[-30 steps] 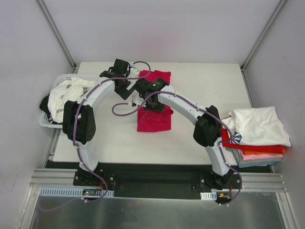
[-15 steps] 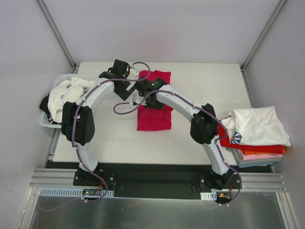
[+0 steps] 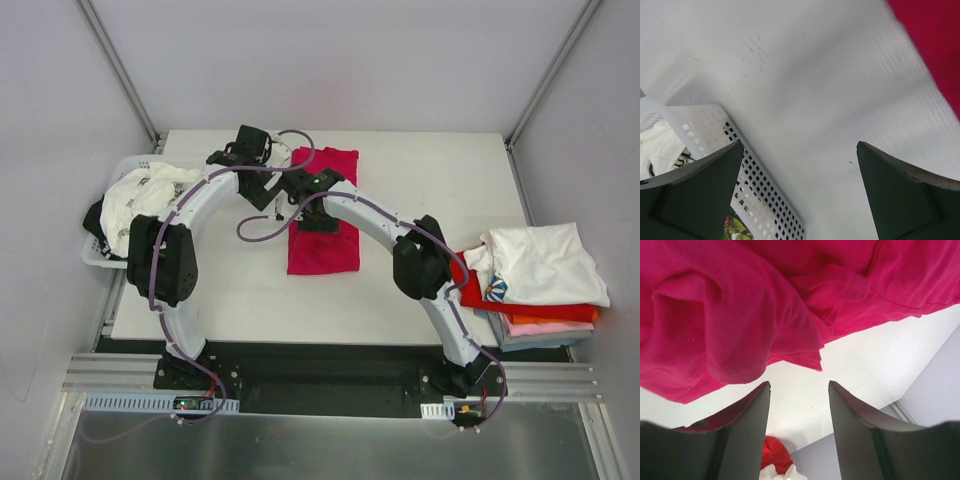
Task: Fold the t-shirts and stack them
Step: Fold the folded rectangular tshirt in 1/3 of the way
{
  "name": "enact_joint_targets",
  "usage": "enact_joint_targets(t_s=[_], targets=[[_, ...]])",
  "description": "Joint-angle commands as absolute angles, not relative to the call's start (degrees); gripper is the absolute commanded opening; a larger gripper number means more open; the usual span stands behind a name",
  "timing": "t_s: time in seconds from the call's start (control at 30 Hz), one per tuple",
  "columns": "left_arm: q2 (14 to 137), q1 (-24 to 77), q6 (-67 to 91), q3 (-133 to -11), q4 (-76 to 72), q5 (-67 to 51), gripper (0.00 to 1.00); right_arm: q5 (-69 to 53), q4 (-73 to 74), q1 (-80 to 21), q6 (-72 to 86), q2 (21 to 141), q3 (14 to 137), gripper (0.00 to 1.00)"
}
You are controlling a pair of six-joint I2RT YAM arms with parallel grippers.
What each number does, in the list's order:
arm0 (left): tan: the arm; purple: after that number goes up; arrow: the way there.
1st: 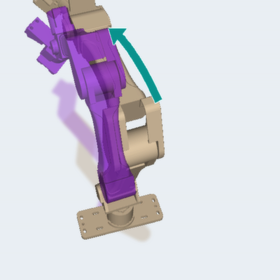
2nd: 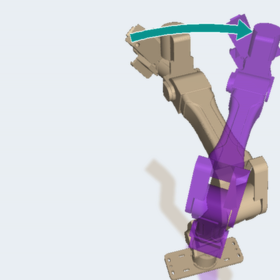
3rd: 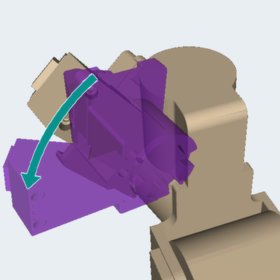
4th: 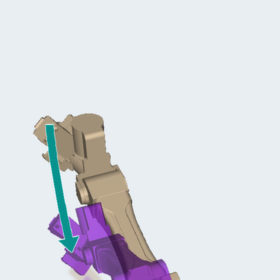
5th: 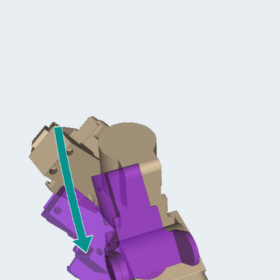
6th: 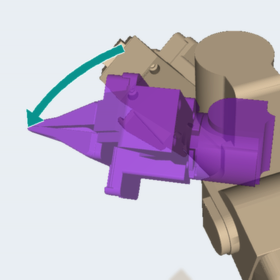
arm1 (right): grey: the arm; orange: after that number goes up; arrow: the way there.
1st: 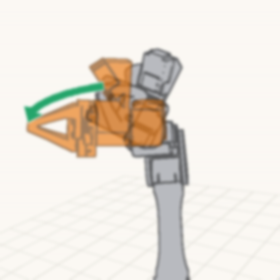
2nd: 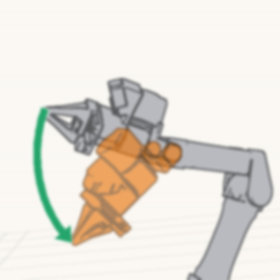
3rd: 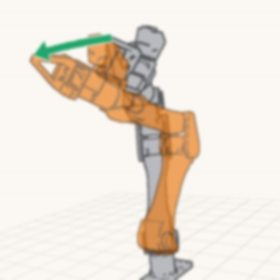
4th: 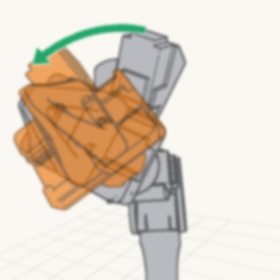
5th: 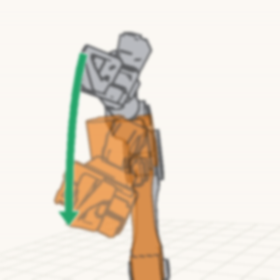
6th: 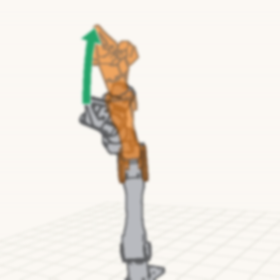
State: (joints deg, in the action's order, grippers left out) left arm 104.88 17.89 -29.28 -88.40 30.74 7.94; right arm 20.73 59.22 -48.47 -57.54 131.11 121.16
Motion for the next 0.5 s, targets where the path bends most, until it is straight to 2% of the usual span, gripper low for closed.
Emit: enact_joint_targets(t_s=[0.0,0.47], targets=[[101.9,17.2,-29.1,-88.3,30.8,7.1,0.98,23.4,55.8,-47.9,-58.2,130.7,122.3,0.55],[101.5,17.2,-29.1,-88.3,30.9,6.9,0.98,19.6,56.0,-50.0,-51.9,120.5,111.2,0.55]])
